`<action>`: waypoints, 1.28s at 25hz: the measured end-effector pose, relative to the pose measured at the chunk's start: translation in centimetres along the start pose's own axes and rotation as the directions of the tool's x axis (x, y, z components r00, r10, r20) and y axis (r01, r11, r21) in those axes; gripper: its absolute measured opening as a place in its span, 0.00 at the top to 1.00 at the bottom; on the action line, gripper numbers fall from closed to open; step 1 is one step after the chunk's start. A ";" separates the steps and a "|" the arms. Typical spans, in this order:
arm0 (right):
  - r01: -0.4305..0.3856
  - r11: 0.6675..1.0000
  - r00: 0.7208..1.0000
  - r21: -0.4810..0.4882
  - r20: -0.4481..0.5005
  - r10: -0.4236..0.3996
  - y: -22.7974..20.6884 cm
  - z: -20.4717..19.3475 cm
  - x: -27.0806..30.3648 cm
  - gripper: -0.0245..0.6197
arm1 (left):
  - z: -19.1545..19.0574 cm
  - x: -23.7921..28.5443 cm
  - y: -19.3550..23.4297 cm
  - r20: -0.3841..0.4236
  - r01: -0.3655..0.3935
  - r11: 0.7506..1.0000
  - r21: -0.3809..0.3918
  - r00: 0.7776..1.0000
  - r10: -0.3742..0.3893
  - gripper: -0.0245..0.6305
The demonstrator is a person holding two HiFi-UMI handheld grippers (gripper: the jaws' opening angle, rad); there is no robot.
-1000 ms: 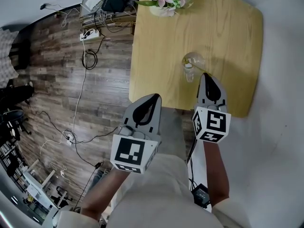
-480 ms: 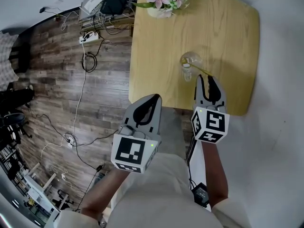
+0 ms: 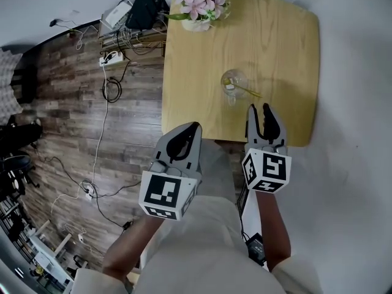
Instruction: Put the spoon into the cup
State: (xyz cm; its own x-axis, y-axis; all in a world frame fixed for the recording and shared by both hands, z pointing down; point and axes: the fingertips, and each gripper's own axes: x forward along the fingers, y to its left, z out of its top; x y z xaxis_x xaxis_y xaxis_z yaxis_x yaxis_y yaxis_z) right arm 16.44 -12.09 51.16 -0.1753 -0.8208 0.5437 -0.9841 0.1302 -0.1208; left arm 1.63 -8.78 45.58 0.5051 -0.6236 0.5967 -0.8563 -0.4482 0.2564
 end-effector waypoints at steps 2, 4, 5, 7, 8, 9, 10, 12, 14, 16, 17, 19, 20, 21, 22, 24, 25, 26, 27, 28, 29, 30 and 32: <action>-0.002 1.000 1.000 -0.001 0.017 0.002 0.2 0.4 -0.8 0.79 | 0.3 -0.3 -0.1 0.009 -0.003 1.000 0.004 1.000 0.003 0.95; -0.008 1.000 1.000 -0.001 0.028 0.008 0.4 0.8 -1.7 0.85 | 0.8 -0.7 -0.3 0.019 -0.006 1.000 0.007 1.000 0.006 0.95; -0.015 1.000 0.999 -0.002 0.031 0.015 0.5 1.0 -2.1 0.87 | 1.0 -1.0 -0.4 0.025 -0.007 1.000 0.007 1.000 0.007 0.95; -0.033 0.999 0.999 -0.003 0.039 0.033 1.0 1.5 -3.0 0.87 | 1.5 -1.6 -0.6 0.040 -0.012 1.000 0.007 0.999 0.011 0.95; -0.041 0.999 0.998 -0.003 0.045 0.041 1.2 1.8 -3.5 0.87 | 1.8 -2.0 -0.6 0.047 -0.014 1.000 0.006 0.999 0.014 0.95; -0.048 0.999 0.997 -0.004 0.053 0.048 1.4 2.1 -3.9 0.87 | 2.0 -2.3 -0.7 0.055 -0.016 1.000 0.005 0.998 0.016 0.95; -0.054 0.999 0.997 -0.004 0.060 0.054 1.6 2.4 -4.4 0.88 | 2.2 -2.6 -0.7 0.062 -0.018 1.000 0.004 0.998 0.018 0.95; -0.063 0.998 0.995 -0.005 0.074 0.064 2.1 3.1 -5.1 0.88 | 2.7 -3.2 -0.7 0.077 -0.023 1.000 0.000 0.997 0.023 0.95; -0.068 0.998 0.994 -0.008 0.085 0.069 2.4 3.8 -5.8 0.88 | 3.1 -3.8 -0.7 0.091 -0.027 1.000 -0.004 0.995 0.027 0.95; -0.072 0.997 0.993 -0.011 0.092 0.073 2.7 4.4 -6.5 0.88 | 3.5 -4.3 -0.8 0.106 -0.030 1.000 -0.006 0.994 0.031 0.95; -0.075 0.997 0.992 -0.013 0.096 0.076 2.8 4.7 -6.9 0.88 | 3.7 -4.6 -0.8 0.113 -0.032 0.999 -0.007 0.993 0.032 0.95; -0.082 0.996 0.991 -0.023 0.104 0.083 3.1 5.3 -7.6 0.89 | 4.1 -5.3 -0.8 0.128 -0.034 0.999 -0.011 0.991 0.036 0.95; -0.084 0.996 0.990 -0.031 0.109 0.087 3.3 5.6 -8.0 0.89 | 4.3 -5.5 -0.8 0.135 -0.035 0.999 -0.016 0.990 0.037 0.95; -0.086 0.995 0.990 -0.039 0.113 0.090 3.4 5.9 -8.3 0.89 | 4.4 -5.8 -0.7 0.142 -0.035 0.999 -0.022 0.989 0.038 0.95; -0.088 0.995 0.989 -0.048 0.116 0.093 3.6 6.1 -8.6 0.89 | 4.5 -6.1 -0.7 0.149 -0.036 0.999 -0.027 0.988 0.039 0.95; -0.091 0.994 0.987 -0.062 0.124 0.099 3.9 6.6 -9.3 0.89 | 4.7 -6.6 -0.8 0.165 -0.038 0.999 -0.029 0.985 0.043 0.95; -0.095 0.993 0.987 -0.067 0.128 0.103 4.0 6.9 -9.6 0.89 | 4.9 -6.9 -0.8 0.174 -0.039 0.999 -0.029 0.984 0.044 0.95; -0.099 0.993 0.986 -0.070 0.131 0.107 4.2 7.1 -10.0 0.89 | 5.2 -7.2 -0.9 0.183 -0.041 0.999 -0.030 0.982 0.045 0.95; -0.103 0.992 0.985 -0.074 0.133 0.112 4.3 7.4 -10.3 0.89 | 5.4 -7.5 -0.9 0.192 -0.042 0.999 -0.029 0.980 0.047 0.95; -0.107 0.991 0.984 -0.078 0.135 0.117 4.4 7.6 -10.6 0.89 | 5.7 -7.8 -0.9 0.202 -0.044 0.999 -0.028 0.978 0.049 0.95; -0.110 0.990 0.983 -0.083 0.136 0.121 4.6 7.8 -10.8 0.89 | 6.0 -8.0 -0.9 0.211 -0.046 0.999 -0.027 0.976 0.050 0.95; -0.111 0.990 0.983 -0.090 0.138 0.123 4.7 7.9 -11.2 0.89 | 6.2 -8.3 -0.9 0.221 -0.046 0.999 -0.026 0.974 0.051 0.95; -0.109 0.989 0.982 -0.104 0.142 0.124 4.8 8.1 -11.8 0.89 | 6.6 -8.7 -1.1 0.236 -0.045 0.999 -0.023 0.970 0.049 0.95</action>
State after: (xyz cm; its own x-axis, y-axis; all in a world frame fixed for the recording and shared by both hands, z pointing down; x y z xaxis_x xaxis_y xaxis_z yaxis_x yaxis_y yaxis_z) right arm 14.05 -6.27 37.42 -0.2899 -0.8690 0.4010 -0.9566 0.2765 -0.0922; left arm -1.10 -7.02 35.08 0.4736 -0.7785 0.4118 -0.8804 -0.4050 0.2468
